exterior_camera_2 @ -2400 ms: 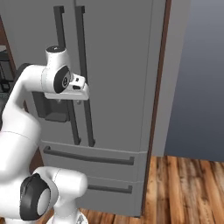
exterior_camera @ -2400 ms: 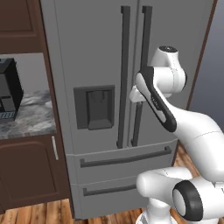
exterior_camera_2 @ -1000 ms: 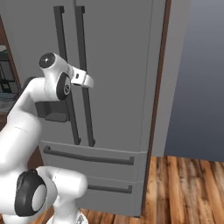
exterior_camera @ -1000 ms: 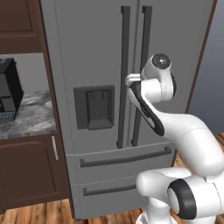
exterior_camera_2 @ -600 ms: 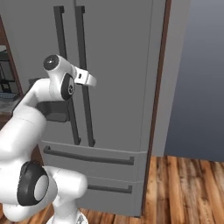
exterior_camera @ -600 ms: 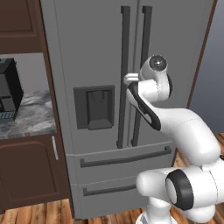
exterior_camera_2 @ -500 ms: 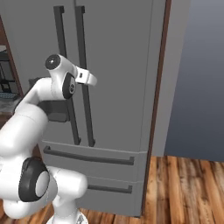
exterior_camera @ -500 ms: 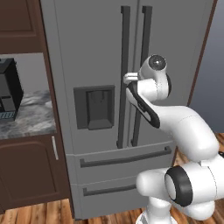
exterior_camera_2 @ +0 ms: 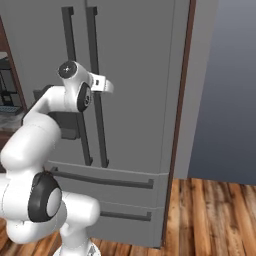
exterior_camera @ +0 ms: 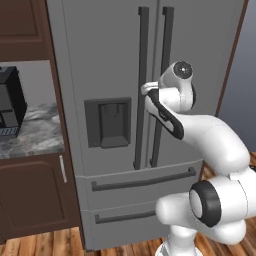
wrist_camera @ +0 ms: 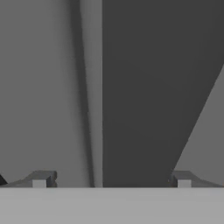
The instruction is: There is a bowl on the dining counter. Grab a lemon wedge from the fridge and place it in the bowl. Then get the liquor bottle and glass cup from the cabinet and place them next to the bowl.
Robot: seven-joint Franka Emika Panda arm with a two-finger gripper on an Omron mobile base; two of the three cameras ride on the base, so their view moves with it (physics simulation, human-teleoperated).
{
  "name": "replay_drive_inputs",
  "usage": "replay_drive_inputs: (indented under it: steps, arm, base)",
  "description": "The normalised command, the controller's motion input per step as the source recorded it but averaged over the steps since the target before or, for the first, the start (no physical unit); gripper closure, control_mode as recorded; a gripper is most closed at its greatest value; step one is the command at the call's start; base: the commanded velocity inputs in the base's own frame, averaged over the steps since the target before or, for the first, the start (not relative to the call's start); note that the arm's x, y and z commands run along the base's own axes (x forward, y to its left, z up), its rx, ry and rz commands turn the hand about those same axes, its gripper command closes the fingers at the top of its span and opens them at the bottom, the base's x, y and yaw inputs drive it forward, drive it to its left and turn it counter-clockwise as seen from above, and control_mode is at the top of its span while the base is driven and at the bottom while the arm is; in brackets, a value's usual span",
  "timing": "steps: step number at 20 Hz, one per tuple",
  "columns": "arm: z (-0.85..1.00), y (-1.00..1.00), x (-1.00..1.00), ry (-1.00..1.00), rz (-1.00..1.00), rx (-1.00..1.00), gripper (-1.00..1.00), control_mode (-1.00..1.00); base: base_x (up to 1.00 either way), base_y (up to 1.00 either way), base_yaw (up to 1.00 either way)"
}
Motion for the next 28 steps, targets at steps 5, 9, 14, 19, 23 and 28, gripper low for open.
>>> replay_drive_inputs:
  steps: [5,9,14,19,23,28]
  arm:
    - [-0.05,0.0,0.32,-0.01,0.02,0.0,-1.0,-1.0]
    - [-0.05,0.0,0.34,0.0,0.0,0.0,1.0,-1.0]
    - [0.0,-0.14,0.13,0.0,0.0,0.0,1.0,-1.0]
    - [0.1,-0.29,-0.45,0.0,0.0,0.0,1.0,-1.0]
    - [0.23,-0.34,-0.97,0.0,0.0,0.0,1.0,-1.0]
    - [0.27,-0.28,-1.0,0.0,0.0,0.01,1.0,-1.0]
  base:
    - [0.0,0.0,0.0]
    - [0.0,0.0,0.0]
    - [0.0,0.0,0.0]
    - [0.0,0.0,0.0]
    - [0.0,0.0,0.0]
    - [0.0,0.0,0.0]
